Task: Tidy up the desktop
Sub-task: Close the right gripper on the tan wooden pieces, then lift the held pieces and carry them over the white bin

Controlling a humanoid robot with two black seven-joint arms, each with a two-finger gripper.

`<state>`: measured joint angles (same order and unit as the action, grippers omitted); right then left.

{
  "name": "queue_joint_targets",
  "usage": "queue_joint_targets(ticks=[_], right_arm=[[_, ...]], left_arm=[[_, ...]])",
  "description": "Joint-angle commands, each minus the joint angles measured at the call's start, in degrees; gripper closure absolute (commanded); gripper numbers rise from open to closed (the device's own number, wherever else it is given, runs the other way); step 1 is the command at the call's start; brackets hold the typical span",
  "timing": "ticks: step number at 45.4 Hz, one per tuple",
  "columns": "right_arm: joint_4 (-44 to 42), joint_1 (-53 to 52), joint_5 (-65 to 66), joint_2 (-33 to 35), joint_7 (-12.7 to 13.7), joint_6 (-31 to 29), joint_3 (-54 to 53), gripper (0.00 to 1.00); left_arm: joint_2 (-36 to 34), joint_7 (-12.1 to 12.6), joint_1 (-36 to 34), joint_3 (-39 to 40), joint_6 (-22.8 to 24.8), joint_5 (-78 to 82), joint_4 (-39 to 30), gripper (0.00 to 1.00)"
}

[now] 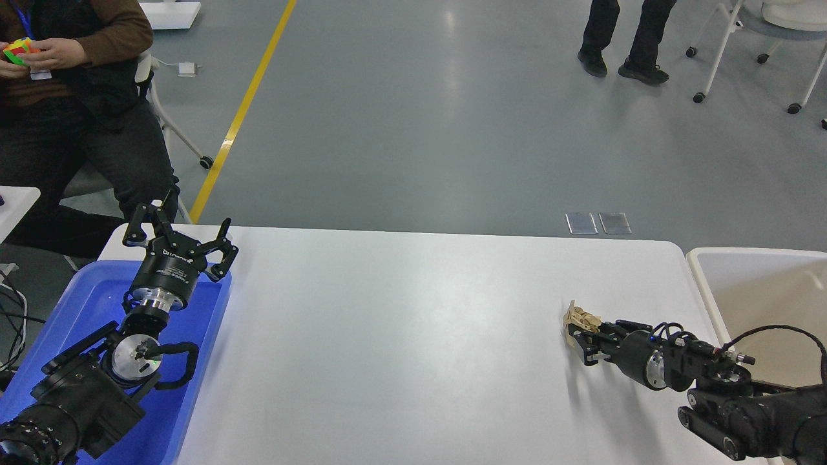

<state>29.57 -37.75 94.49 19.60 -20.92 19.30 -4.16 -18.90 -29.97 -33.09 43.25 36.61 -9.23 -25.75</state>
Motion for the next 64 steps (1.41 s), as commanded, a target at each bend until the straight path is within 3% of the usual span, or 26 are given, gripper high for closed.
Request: queue_joint_targets(ticks=[1, 9, 21, 44, 58, 64], right_arm=[[-0.5, -0.1, -0.1, 0.0, -0.6, 0.7, 0.2, 1.0], [-0.1, -0.2, -0.2, 0.2, -0.8, 0.7, 0.2, 1.0], [3.7, -2.3, -5.4, 3.7, -4.3, -1.5, 0.5, 1.0], [32.0, -21.7, -12.5, 32.2, -4.8, -15.6, 0.6, 1.0], [33.4, -26.8, -13.9, 36.7, -4.9, -19.3, 0.4, 1.0], [32.7, -26.1, -27.6, 38.0, -4.5, -19.4, 0.0, 1.0]], left_arm=[[0.0, 0.0, 0.0, 0.0, -0.1, 0.0, 0.0, 0.0], [0.0, 0.0, 0.0, 0.0, 0.0, 0.0, 0.0, 0.0], [0.0, 0.0, 0.0, 0.0, 0.0, 0.0, 0.0, 0.0], [0.0, 0.0, 0.0, 0.0, 0.0, 0.0, 0.0, 0.0], [0.0, 0.0, 0.0, 0.0, 0.0, 0.0, 0.0, 0.0], [0.0, 0.0, 0.0, 0.0, 0.0, 0.0, 0.0, 0.0]])
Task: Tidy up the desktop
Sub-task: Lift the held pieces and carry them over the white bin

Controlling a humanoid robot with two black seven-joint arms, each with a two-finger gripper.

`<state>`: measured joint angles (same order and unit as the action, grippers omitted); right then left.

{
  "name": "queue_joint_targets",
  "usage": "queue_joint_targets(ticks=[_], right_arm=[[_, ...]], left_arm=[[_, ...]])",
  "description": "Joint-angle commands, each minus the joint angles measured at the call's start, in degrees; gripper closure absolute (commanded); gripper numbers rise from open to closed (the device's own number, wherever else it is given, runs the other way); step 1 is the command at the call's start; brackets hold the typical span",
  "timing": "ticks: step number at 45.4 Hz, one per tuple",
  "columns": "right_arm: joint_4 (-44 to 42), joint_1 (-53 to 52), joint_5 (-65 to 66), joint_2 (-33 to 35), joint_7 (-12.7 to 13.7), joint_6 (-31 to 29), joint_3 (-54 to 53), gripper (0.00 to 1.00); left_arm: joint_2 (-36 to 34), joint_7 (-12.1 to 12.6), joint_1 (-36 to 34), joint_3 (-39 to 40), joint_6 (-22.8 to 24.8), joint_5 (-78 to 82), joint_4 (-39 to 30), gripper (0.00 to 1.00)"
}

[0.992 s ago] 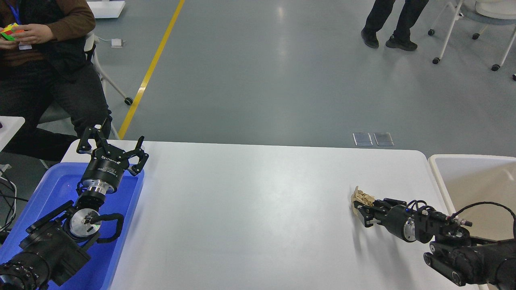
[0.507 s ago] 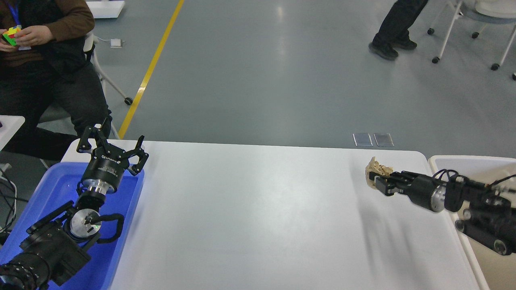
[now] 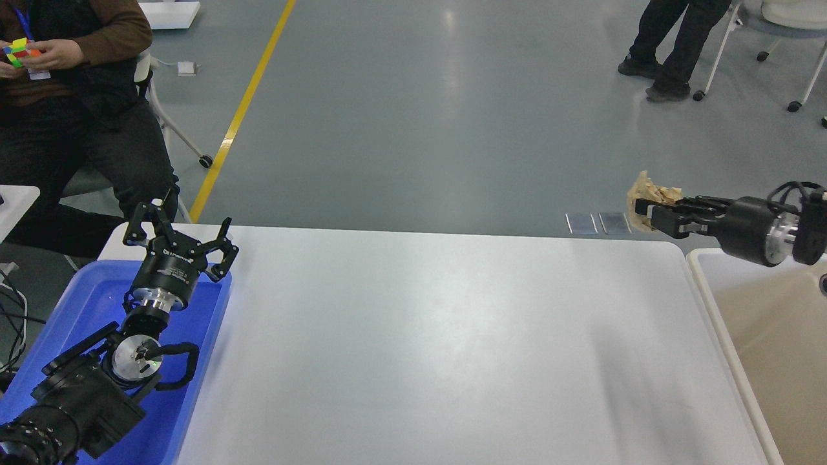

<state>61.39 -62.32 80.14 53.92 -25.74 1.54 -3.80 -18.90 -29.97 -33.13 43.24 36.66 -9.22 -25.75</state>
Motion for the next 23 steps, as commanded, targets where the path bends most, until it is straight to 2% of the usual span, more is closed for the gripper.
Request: queue_joint_targets(ticks=[1, 9, 20, 23], right_arm=[[0.7, -1.5, -17.2, 4.1, 0.3, -1.6, 0.0, 1.0], [-6.0, 2.1, -41.7, 5.0, 0.3, -2.3, 0.4, 1.0], [-20.9, 10.9, -62.2, 3.6, 0.7, -2.4, 0.2, 1.0], [-24.8, 13.4, -66.5, 2.3, 1.8, -2.3, 0.0, 1.0]], left_arm=[[0.0, 0.0, 0.0, 0.0, 0.0, 0.0, 0.0, 0.0], [0.0, 0.0, 0.0, 0.0, 0.0, 0.0, 0.0, 0.0], [0.0, 0.0, 0.0, 0.0, 0.0, 0.0, 0.0, 0.0], [0.0, 0.0, 0.0, 0.0, 0.0, 0.0, 0.0, 0.0]])
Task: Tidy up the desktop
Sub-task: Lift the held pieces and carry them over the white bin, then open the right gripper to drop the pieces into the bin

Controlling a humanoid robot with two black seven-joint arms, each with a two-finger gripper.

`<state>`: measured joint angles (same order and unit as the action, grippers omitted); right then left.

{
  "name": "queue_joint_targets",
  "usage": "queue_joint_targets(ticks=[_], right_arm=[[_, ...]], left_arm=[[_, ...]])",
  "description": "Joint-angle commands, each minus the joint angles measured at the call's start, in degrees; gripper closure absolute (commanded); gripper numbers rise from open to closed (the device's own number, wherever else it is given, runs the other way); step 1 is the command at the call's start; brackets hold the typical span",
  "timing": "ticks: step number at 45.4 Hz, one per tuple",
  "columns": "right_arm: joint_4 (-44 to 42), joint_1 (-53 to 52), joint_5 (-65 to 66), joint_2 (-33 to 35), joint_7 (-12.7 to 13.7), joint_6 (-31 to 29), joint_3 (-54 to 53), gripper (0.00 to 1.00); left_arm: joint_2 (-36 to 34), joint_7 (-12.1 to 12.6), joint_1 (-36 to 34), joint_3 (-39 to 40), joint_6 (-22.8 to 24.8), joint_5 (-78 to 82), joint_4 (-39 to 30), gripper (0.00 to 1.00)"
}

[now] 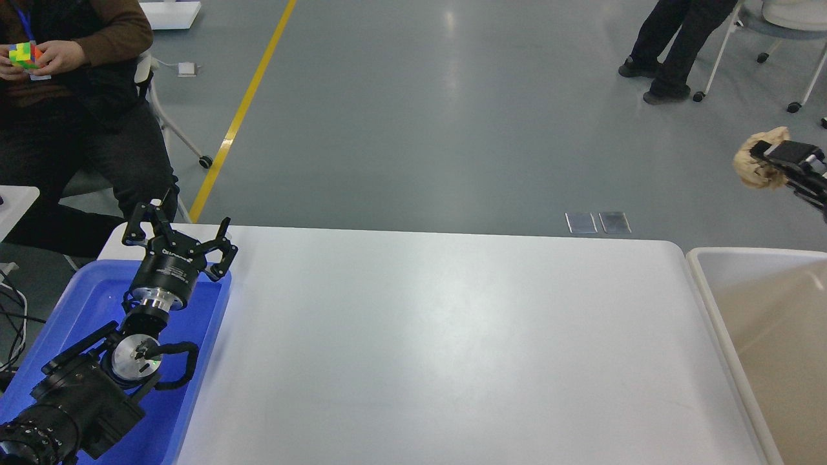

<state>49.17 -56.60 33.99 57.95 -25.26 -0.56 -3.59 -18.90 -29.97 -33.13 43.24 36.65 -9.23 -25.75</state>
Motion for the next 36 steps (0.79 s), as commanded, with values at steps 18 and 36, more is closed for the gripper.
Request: queue_joint_targets(ticks=[18, 36], right_arm=[[-32.6, 19.1, -47.5, -18.0, 19.7, 0.6, -1.2, 1.0], [-36.9, 20.6, -51.7, -26.9, 31.3, 9.1, -10.6, 1.0]], left_arm=[[0.0, 0.0, 0.0, 0.0, 0.0, 0.0, 0.0, 0.0], [0.0, 0.0, 0.0, 0.0, -0.1, -0.1, 0.0, 0.0]])
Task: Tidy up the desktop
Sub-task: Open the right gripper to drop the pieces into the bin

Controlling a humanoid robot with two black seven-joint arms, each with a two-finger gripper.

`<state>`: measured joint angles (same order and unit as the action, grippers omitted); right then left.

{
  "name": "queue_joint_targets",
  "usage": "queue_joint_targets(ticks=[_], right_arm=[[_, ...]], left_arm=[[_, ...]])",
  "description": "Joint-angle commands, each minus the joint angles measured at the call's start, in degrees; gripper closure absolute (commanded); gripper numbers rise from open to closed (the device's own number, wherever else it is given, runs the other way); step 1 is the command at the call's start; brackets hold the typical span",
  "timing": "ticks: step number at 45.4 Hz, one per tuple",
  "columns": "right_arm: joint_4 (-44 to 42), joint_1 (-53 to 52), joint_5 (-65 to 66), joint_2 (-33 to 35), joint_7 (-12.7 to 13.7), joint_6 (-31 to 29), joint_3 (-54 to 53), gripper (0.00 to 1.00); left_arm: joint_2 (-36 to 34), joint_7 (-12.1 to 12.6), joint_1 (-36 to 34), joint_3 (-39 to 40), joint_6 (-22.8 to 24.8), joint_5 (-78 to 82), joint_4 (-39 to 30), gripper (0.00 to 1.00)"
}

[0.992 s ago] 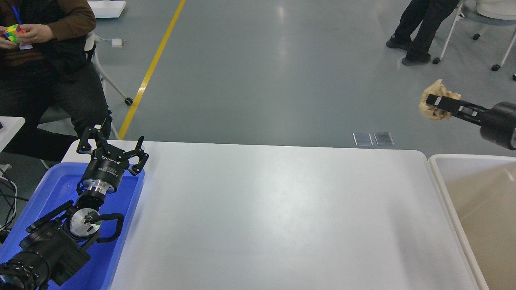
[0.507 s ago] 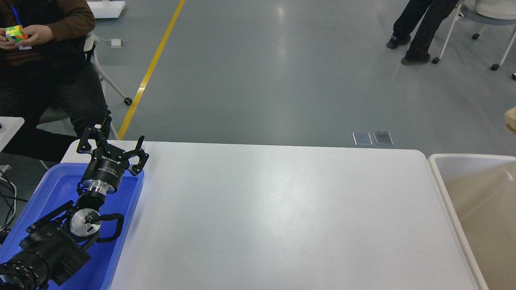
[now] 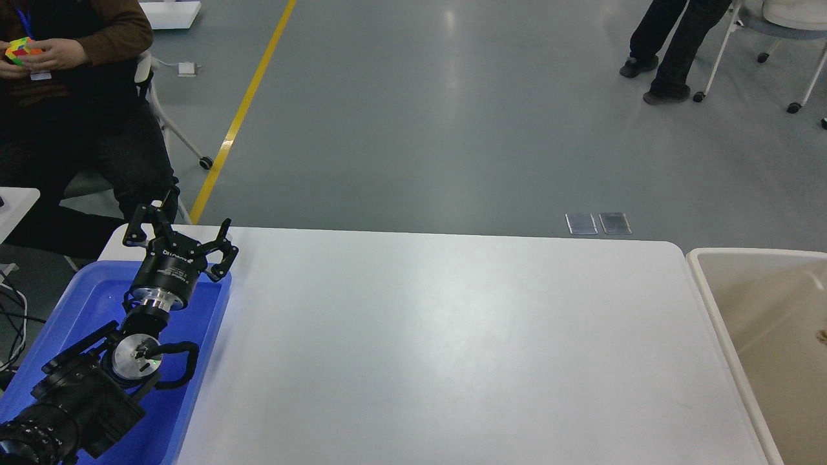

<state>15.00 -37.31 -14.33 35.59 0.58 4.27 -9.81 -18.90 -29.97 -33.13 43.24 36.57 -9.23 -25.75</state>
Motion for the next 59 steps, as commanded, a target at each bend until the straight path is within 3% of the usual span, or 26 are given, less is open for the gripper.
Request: queue_joint_targets(ticks=[1, 7, 8, 9, 10, 17, 24, 49, 59], right_arm=[[-2.7, 1.1, -3.5, -4.6, 5.6, 4.3, -4.3, 1.0], [-2.6, 0.6, -3.6, -4.6, 6.2, 4.0, -5.5, 1.0], [-2.5, 0.5, -3.6, -4.6, 6.2, 3.9, -5.9, 0.78], [-2.3, 0.3, -3.6, -4.6, 6.3, 3.7, -6.4, 0.3], [-2.3, 0.2, -3.5, -4.5, 6.4, 3.6, -6.9, 0.0], [-2.6, -2.3, -3.5, -3.2, 7.4, 3.5, -8.0, 0.0], [-2.4, -6.0, -3.5, 2.3, 8.9, 2.5, -8.5, 0.0], [-2.5, -6.3, -3.2, 2.6, 8.3, 0.9, -8.6, 0.0], [-2.4, -4.9, -3.5, 1.2, 7.8, -3.0, -23.3, 0.0]], left_arm=[[0.0, 0.0, 0.0, 0.0, -0.1, 0.0, 0.0, 0.0], [0.0, 0.0, 0.0, 0.0, 0.0, 0.0, 0.0, 0.0], [0.0, 0.0, 0.0, 0.0, -0.1, 0.0, 0.0, 0.0], [0.0, 0.0, 0.0, 0.0, -0.1, -0.1, 0.0, 0.0], [0.0, 0.0, 0.0, 0.0, -0.1, -0.1, 0.0, 0.0], [0.0, 0.0, 0.0, 0.0, 0.0, -0.1, 0.0, 0.0], [0.0, 0.0, 0.0, 0.0, -0.1, 0.0, 0.0, 0.0], [0.0, 0.0, 0.0, 0.0, -0.1, -0.1, 0.0, 0.0], [0.0, 0.0, 0.0, 0.0, -0.1, -0.1, 0.0, 0.0]])
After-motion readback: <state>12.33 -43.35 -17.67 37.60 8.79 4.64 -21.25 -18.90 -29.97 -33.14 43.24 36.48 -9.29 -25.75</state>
